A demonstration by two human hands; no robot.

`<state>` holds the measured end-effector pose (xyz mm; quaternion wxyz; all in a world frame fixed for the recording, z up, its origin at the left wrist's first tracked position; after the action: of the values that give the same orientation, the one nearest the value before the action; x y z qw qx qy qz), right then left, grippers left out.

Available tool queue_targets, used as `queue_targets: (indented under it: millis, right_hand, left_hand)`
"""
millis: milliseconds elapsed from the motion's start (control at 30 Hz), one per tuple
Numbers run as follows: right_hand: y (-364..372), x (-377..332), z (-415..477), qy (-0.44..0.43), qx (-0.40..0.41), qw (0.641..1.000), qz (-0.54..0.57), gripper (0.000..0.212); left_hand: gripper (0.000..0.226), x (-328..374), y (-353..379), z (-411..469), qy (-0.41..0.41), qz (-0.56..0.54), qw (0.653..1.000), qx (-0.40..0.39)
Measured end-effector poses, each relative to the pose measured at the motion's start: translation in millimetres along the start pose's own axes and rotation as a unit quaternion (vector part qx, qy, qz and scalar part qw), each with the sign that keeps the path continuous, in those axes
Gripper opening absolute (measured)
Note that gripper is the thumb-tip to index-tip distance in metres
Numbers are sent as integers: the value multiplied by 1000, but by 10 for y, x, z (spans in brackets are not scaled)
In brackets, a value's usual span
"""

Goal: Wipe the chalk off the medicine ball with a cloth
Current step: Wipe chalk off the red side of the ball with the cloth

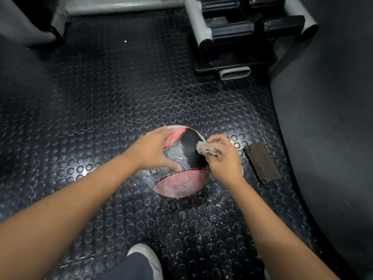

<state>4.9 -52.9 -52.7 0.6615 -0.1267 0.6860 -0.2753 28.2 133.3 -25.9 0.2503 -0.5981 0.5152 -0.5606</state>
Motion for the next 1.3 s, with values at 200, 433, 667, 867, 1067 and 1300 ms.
queue_targets:
  millis: [200,433,667,867,1067,1300]
  right_hand:
    - [-28,129,151,45,64,997,28,10]
    - [-5,359,-37,84,59,994,24,14]
    - [89,202,10,47,68,995,56,15]
    - [-1,430,40,101,86,991,16,17]
    - [62,178,-130,38,74,996,43,33]
    - [11,257,89,58,107,993,4,26]
  left_hand:
    - [118,-69,-21,109,-18,-33,999,6]
    - [93,-179,-121,173,-27,-136,990,22]
    - [89,-187,-129,203,-30,-145,989,16]
    - [89,-104,-110,189,-12,-135,991,22]
    - [87,-189,-141,201,-36,-164,986,18]
    - [91,-172,-101,204,-27,-157,987,16]
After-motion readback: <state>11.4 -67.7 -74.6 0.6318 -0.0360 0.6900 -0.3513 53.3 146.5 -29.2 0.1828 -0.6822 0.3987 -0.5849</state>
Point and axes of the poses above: each hand's wrist, its own z-axis towards the middle knuckle, its own y-axis out of the palm, x = y × z, the point moved 9 cm from there along z, towards the middle knuckle, and after that the axes turned 12 degrees about x, right-handed, at the moved point
